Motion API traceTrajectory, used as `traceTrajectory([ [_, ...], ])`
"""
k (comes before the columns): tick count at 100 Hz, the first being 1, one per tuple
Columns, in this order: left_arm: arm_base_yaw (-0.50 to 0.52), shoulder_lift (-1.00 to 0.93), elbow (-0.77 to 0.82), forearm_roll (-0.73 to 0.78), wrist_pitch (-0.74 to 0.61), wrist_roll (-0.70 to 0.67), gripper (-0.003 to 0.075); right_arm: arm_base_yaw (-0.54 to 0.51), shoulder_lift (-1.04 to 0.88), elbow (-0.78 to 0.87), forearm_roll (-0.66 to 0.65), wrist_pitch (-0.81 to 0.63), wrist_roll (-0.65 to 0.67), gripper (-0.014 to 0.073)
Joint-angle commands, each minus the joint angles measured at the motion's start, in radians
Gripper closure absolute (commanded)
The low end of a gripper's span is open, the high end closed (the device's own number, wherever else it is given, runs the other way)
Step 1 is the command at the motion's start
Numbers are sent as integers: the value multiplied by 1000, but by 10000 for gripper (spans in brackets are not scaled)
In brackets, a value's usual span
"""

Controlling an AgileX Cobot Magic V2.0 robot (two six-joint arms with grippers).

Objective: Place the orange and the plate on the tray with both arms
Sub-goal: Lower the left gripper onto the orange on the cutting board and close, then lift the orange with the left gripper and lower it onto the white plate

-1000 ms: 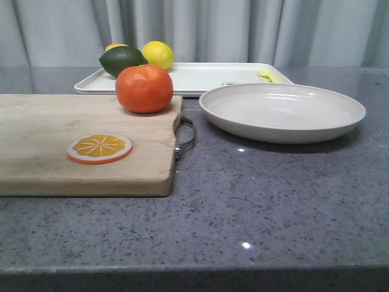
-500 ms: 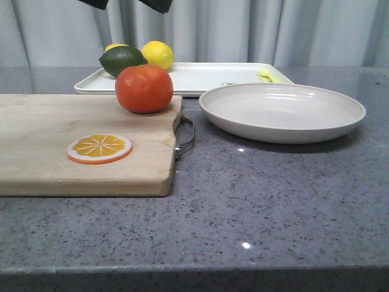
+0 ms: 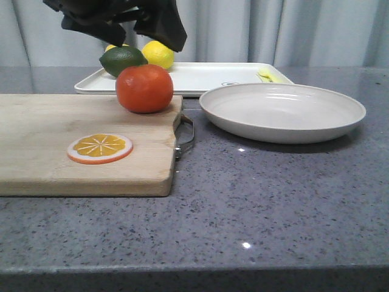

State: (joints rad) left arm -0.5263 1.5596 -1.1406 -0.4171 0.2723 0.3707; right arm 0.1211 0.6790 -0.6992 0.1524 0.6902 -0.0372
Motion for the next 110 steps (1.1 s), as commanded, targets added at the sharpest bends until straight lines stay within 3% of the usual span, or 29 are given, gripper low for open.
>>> traceTrajectory([
  [1, -6, -15, -33, -20, -44, 1, 28, -3, 3, -36, 2, -75, -1, 53],
  [47, -6, 42, -33, -38, -17, 1, 30, -3, 3, -36, 2, -73, -1, 53],
  [57, -6, 45, -33, -38, -4, 0, 64, -3, 3, -36, 2, -73, -1, 53],
  [71, -6, 45, -33, -38, 19, 0, 232, -3, 3, -36, 2, -73, -1, 53],
  [97, -6, 45, -33, -37, 35, 0, 646, -3, 3, -36, 2, -73, -1, 53],
  [105, -6, 43, -33, -37, 41, 0, 739, -3, 3, -36, 2, -73, -1, 53],
  [110, -6, 38, -33, -37, 43, 1, 741, -3, 3, -36, 2, -73, -1, 53],
])
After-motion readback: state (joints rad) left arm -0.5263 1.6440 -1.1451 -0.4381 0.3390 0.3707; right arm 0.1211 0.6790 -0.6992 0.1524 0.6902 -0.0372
